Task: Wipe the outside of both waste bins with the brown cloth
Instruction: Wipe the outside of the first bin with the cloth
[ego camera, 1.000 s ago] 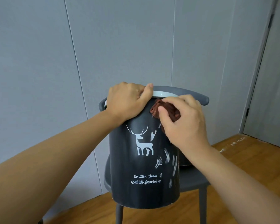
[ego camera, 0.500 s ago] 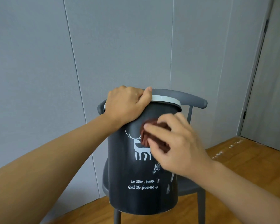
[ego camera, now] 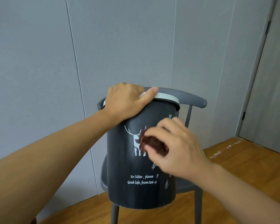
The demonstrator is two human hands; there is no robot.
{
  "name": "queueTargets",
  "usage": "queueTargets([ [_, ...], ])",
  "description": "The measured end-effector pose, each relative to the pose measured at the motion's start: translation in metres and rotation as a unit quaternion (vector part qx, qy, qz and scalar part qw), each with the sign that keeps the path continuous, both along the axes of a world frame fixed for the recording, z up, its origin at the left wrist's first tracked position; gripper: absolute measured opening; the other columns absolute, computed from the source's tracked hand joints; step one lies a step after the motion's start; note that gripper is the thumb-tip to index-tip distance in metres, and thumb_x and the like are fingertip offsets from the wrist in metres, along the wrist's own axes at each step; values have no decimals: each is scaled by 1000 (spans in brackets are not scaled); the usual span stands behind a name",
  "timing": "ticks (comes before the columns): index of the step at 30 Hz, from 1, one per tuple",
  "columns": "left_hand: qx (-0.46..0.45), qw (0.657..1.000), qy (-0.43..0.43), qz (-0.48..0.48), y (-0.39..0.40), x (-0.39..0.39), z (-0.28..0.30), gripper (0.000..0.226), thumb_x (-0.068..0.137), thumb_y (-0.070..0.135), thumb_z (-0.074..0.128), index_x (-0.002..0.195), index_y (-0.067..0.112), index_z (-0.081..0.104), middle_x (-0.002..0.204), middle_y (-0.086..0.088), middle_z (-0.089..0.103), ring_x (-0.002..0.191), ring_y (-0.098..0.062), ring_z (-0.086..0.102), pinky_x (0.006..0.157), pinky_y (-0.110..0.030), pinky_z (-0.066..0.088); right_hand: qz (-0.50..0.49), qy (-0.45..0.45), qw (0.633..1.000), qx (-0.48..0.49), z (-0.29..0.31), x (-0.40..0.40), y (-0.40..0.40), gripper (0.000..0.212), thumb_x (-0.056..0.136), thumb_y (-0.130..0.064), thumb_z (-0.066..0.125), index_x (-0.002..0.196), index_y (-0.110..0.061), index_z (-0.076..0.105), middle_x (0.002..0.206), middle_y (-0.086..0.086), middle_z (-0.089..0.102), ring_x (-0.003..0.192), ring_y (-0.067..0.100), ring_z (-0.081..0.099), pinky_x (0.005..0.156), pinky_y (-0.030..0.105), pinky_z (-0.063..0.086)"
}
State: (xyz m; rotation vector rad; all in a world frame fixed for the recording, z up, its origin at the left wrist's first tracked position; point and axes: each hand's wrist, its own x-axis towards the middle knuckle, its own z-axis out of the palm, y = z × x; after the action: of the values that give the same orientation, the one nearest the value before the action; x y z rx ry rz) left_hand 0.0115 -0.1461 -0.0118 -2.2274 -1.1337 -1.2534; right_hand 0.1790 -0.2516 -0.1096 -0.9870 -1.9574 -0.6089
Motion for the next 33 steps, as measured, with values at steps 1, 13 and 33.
queueTargets([
  [1, 4, 1000, 1, 1, 0, 0, 0, 73, 84, 78, 35, 54, 12, 25, 43, -2, 25, 48, -22, 30, 50, -34, 24, -15, 58, 998, 5, 8, 2, 6, 29, 87, -43, 70, 111, -27, 72, 101, -5, 59, 94, 23, 57, 71, 41, 55],
  [13, 15, 1000, -9, -17, 5, -12, -4, 74, 75, 84, 39, 55, 14, 32, 43, -1, 32, 47, -20, 36, 51, -32, 23, 8, 43, 999, 22, -7, 1, 2, 28, 89, -39, 73, 111, -23, 77, 98, -3, 63, 90, 24, 58, 70, 41, 55],
  [33, -2, 1000, 3, 0, 11, -7, 1, 75, 76, 84, 40, 55, 12, 31, 44, -1, 32, 51, -25, 37, 52, -33, 26, -1, 99, 994, 41, -8, -4, 9, 27, 88, -35, 76, 112, -22, 80, 96, 1, 62, 87, 26, 58, 67, 41, 54],
])
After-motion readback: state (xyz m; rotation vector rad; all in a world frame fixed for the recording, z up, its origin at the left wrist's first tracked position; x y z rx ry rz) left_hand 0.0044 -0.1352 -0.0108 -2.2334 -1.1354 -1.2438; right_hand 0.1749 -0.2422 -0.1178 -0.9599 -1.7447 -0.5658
